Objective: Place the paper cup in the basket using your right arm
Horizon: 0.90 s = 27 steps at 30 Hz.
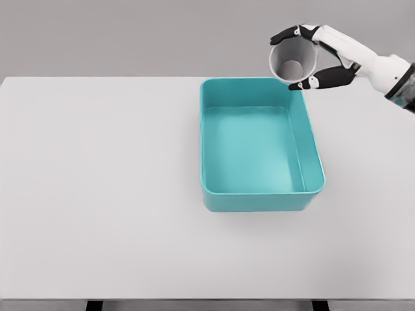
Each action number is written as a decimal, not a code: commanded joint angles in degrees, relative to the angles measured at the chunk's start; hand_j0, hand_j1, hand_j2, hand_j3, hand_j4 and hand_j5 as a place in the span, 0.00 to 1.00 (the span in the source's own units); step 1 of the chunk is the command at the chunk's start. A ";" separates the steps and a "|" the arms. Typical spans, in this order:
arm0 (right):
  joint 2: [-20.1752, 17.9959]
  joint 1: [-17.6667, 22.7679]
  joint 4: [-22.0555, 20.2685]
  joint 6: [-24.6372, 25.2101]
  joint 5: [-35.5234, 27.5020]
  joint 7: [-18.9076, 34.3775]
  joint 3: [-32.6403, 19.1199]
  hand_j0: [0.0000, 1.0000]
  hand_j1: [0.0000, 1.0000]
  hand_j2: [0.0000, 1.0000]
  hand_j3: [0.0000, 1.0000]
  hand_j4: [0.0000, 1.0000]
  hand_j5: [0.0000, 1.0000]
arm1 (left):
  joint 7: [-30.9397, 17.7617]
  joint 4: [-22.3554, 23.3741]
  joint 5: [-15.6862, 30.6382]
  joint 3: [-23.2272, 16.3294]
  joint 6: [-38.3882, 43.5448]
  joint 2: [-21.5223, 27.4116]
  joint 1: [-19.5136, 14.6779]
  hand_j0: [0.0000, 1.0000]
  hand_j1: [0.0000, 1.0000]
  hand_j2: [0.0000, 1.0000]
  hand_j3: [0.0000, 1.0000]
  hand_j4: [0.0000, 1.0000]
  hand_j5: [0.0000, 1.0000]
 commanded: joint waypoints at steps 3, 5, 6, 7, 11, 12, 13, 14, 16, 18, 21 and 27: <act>-0.07 0.09 -6.68 0.15 8.73 -0.03 6.98 0.71 0.71 0.71 0.71 0.71 0.71 | -0.01 0.04 0.00 0.00 0.00 0.00 0.00 1.00 1.00 1.00 1.00 1.00 1.00; 0.02 0.00 -6.69 0.06 12.51 -0.03 10.41 0.71 0.71 0.71 0.71 0.71 0.71 | -0.01 0.04 0.00 0.00 0.00 0.00 0.00 1.00 1.00 1.00 1.00 1.00 1.00; 0.02 0.09 -6.77 0.06 13.65 -0.03 11.46 0.71 0.71 0.71 0.71 0.71 0.71 | -0.01 -0.05 0.00 0.00 0.00 0.00 0.00 1.00 1.00 1.00 1.00 1.00 1.00; 0.02 0.09 -6.77 -0.03 15.32 -0.03 13.13 0.71 0.71 0.71 0.71 0.71 0.71 | -0.01 -0.05 0.00 0.00 0.00 0.00 0.00 1.00 1.00 1.00 1.00 1.00 1.00; 0.10 1.23 -6.95 0.06 20.42 -0.03 15.51 0.71 0.71 0.71 0.71 0.71 0.71 | -0.01 0.04 0.00 0.00 0.00 0.00 0.00 1.00 1.00 1.00 1.00 1.00 1.00; 0.10 1.32 -7.21 0.06 20.51 -0.03 15.51 0.71 0.71 0.71 0.71 0.71 0.71 | -0.01 0.04 0.00 0.00 0.00 0.00 0.00 1.00 1.00 1.00 1.00 1.00 1.00; 0.02 1.32 -7.74 0.06 20.51 -0.03 15.51 0.71 0.71 0.71 0.71 0.71 0.71 | -0.01 -0.05 0.00 0.00 0.00 0.00 0.00 1.00 1.00 1.00 1.00 1.00 1.00; 0.02 1.41 -8.88 0.15 21.74 -0.03 15.42 0.71 0.71 0.71 0.71 0.71 0.71 | -0.01 -0.05 0.00 0.00 0.00 0.00 0.00 1.00 1.00 1.00 1.00 1.00 1.00; -0.16 1.49 -10.73 0.15 23.06 -0.03 15.16 0.79 0.79 0.79 0.79 0.79 0.79 | -0.01 -0.05 0.00 0.00 0.00 0.00 0.00 1.00 1.00 1.00 1.00 1.00 1.00; 0.01 1.49 -11.61 0.15 25.08 -0.03 15.07 1.00 1.00 1.00 1.00 1.00 1.00 | -0.01 -0.05 0.00 0.00 0.00 0.00 0.00 1.00 1.00 1.00 1.00 1.00 1.00; 0.37 1.49 -11.61 0.15 25.08 -0.03 14.98 1.00 1.00 1.00 1.00 1.00 1.00 | -0.01 0.04 0.00 0.00 0.00 0.00 0.00 1.00 1.00 1.00 1.00 1.00 1.00; 0.37 1.84 -11.78 0.32 24.56 -0.03 9.27 1.00 1.00 1.00 1.00 1.00 1.00 | -0.01 0.04 0.00 0.00 0.00 0.00 0.00 1.00 1.00 1.00 1.00 1.00 1.00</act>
